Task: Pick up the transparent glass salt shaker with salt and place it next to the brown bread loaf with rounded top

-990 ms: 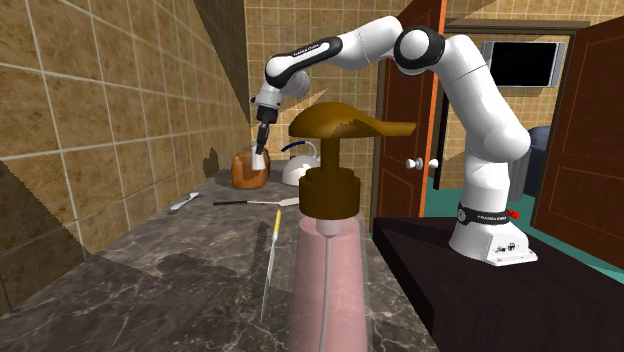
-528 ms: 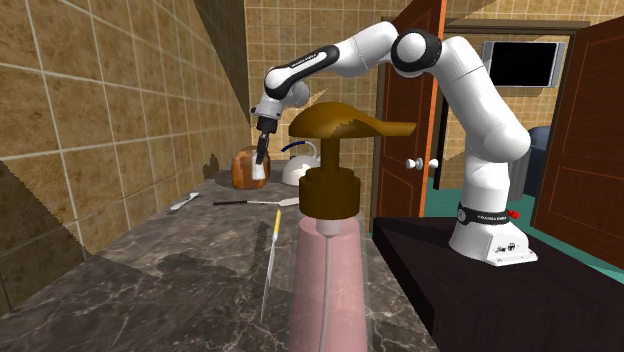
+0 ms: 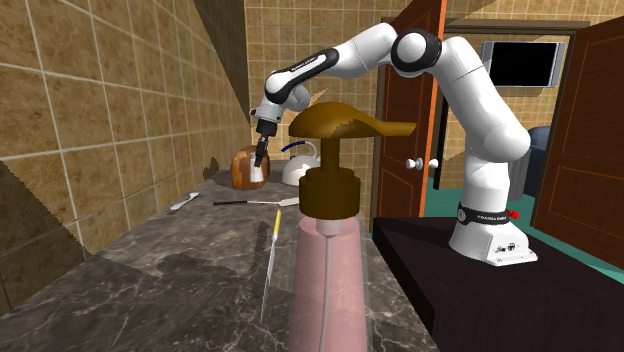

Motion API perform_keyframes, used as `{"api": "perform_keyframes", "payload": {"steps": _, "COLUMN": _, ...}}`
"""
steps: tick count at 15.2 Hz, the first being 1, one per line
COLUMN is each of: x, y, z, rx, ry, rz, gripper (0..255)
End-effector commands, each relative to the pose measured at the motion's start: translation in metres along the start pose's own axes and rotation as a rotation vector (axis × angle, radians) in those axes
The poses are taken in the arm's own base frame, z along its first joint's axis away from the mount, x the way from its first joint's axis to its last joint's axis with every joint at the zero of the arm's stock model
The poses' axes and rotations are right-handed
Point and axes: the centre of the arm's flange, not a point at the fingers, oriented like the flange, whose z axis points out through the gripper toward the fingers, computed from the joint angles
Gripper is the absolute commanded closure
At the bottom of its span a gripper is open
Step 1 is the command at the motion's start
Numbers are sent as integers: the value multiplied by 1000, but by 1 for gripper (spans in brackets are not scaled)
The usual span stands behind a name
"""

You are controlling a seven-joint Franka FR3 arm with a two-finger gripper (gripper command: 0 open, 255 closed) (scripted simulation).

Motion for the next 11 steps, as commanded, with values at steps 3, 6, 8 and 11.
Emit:
{"api": "perform_keyframes", "payload": {"steps": 3, "x": -10, "y": 5, "z": 29, "rx": 12, "ry": -34, "rz": 12, "gripper": 255}}
{"api": "perform_keyframes", "payload": {"steps": 6, "x": -10, "y": 5, "z": 29, "rx": 12, "ry": -34, "rz": 12, "gripper": 255}}
{"api": "perform_keyframes", "payload": {"steps": 8, "x": -12, "y": 10, "z": 29, "rx": 12, "ry": -34, "rz": 12, "gripper": 0}}
{"api": "perform_keyframes", "payload": {"steps": 11, "x": -12, "y": 10, "z": 22, "rx": 12, "ry": -34, "rz": 13, "gripper": 0}}
